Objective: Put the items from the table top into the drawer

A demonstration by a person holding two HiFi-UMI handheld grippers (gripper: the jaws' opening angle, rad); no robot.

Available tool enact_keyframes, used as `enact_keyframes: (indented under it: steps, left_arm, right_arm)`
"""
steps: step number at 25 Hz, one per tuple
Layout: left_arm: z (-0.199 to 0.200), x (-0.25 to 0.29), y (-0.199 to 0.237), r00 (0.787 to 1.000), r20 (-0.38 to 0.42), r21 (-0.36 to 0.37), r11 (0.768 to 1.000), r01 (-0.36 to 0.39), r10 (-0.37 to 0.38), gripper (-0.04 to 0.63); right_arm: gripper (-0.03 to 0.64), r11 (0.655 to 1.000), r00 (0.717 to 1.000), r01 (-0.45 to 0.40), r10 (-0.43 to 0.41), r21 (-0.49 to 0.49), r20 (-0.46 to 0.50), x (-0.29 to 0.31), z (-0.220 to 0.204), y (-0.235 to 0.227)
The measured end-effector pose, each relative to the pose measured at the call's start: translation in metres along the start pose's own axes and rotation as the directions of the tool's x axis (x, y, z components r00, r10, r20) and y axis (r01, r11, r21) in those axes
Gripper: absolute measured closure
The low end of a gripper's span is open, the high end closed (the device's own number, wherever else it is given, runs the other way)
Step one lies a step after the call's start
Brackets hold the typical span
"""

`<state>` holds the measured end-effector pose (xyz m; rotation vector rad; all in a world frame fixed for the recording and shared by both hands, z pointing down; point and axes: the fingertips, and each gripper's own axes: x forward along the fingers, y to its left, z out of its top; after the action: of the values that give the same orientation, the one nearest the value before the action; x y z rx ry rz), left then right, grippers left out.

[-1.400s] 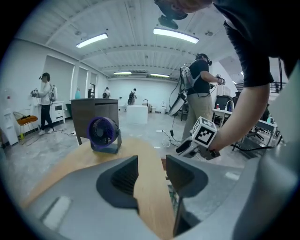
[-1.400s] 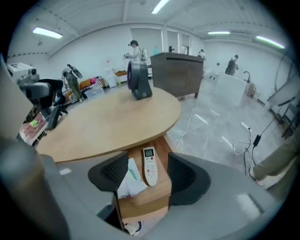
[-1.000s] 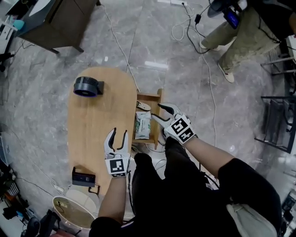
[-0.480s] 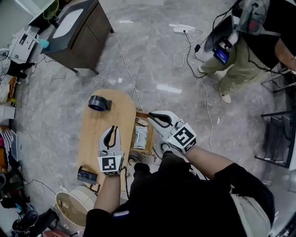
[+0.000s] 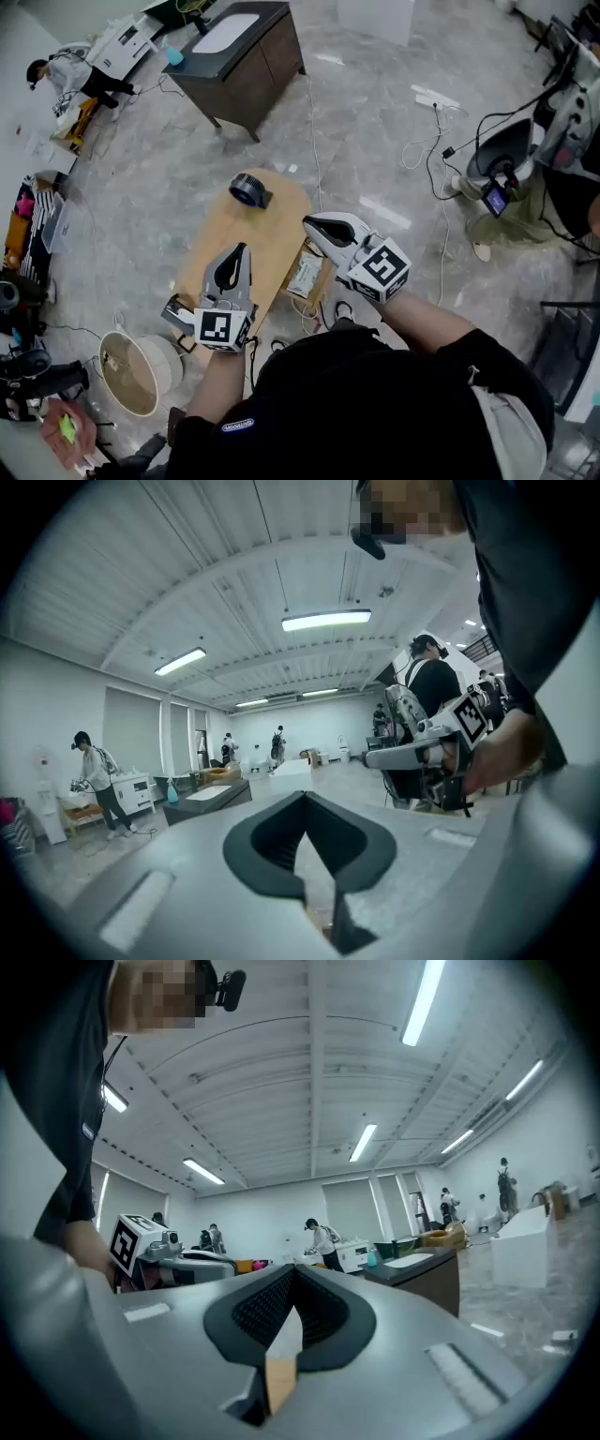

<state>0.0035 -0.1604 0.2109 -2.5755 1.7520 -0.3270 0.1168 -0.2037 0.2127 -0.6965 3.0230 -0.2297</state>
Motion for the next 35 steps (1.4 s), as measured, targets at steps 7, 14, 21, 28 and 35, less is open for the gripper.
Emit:
enact_keyframes:
  steps: [7, 14, 21, 28, 35]
  left_arm:
    - [0.042, -0.102, 0.026, 0.997, 0.051, -0.043, 0.997, -0.063, 0.065, 0.587]
    - [0.032, -0.242, 0.069, 0.980, 0.014, -0.089, 0.977, -0.194, 0.196, 0.587]
    - [-0.021, -0.376, 0.110, 0.943, -0.010, -0.179, 0.927, -0.329, 0.333, 0.587]
    - [-0.012, -0.427, 0.132, 0.898, 0.018, -0.191, 0.883, -0.428, 0.439, 0.587]
    - [-0.011, -0.417, 0.136, 0.889, 0.010, -0.191, 0.873, -0.448, 0.459, 0.587]
  right_arm:
    - [0.587, 0.984, 0.983, -0.175, 0.176, -0.014, 0.048, 0.035, 0.039, 0.101]
    - [0.588, 0.934, 0.936, -0.350, 0.351, -0.067, 0.003, 0.078, 0.046, 0.251]
    - [0.588, 0.849, 0.852, -0.524, 0.524, -0.070, -0.023, 0.126, 0.029, 0.399]
    - [0.588, 0.788, 0.795, -0.607, 0.603, -0.105, -0.072, 0.157, 0.028, 0.451]
    - [0.588, 0.774, 0.779, -0.627, 0.621, -0.088, -0.090, 0.169, 0.023, 0.445]
